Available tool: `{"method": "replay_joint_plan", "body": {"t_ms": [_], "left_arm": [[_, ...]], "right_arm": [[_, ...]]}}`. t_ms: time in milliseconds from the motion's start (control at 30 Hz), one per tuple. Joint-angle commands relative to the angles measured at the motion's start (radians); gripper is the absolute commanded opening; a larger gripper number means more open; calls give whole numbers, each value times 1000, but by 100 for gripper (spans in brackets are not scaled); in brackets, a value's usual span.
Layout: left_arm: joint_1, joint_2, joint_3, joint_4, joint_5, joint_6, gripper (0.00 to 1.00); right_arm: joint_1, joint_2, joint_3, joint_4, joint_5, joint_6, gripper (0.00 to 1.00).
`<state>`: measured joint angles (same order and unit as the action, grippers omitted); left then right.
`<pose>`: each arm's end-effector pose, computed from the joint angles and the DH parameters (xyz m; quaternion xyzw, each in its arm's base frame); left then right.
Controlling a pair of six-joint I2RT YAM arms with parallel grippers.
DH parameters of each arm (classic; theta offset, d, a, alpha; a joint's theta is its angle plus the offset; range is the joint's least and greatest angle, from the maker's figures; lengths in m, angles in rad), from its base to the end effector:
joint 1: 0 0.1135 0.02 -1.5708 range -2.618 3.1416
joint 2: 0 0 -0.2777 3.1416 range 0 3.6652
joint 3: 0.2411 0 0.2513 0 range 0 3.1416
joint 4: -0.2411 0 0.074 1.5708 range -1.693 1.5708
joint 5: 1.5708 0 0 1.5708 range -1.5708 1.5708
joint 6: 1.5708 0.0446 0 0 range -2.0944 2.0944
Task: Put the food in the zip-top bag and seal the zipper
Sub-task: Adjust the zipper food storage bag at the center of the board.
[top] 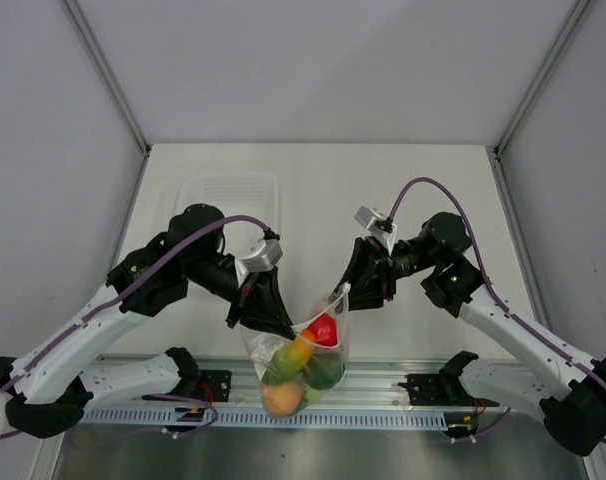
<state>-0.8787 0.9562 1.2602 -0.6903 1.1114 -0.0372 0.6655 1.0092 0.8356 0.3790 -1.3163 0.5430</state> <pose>0.0724 -0.1499 0.4354 0.5567 0.5231 -0.6023 0.2319 0.1356 0.1613 0.3829 -0.5042 0.4691 0.6663 0.2859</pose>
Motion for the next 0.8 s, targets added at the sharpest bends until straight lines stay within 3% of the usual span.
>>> {"method": "replay_joint_plan", "body": {"t_ms": [0,100,167,267,367,500,533,600,633,767], "left_arm": [[1,-17,7,40,27,2,1],[1,-20,-4,32,21,10,1],[6,-22,-10,29,10,11,1],[15,-27,-18,26,-15,11,1],[32,-46,-24,35,-132,-4,1],[50,-57,-62,55,-367,-35,25],[53,-56,-73,60,-422,-44,36],[53,-50,-93,87,-438,-55,43],[53,-50,-108,106,-465,-62,56],[52,-48,-151,211,-453,-79,75]], "right_arm": [[6,-12,36,49,-17,-5,27],[8,-27,42,52,-23,3,15],[9,-35,49,40,-20,2,0],[9,-46,63,-12,-14,-20,0],[8,-66,80,-135,34,-95,0],[3,-81,71,-279,132,-146,0],[-4,-89,63,-291,199,-146,0],[-7,-92,40,-314,259,-120,0],[-7,-84,33,-318,294,-108,0],[-6,-66,26,-374,368,-66,0]]}}
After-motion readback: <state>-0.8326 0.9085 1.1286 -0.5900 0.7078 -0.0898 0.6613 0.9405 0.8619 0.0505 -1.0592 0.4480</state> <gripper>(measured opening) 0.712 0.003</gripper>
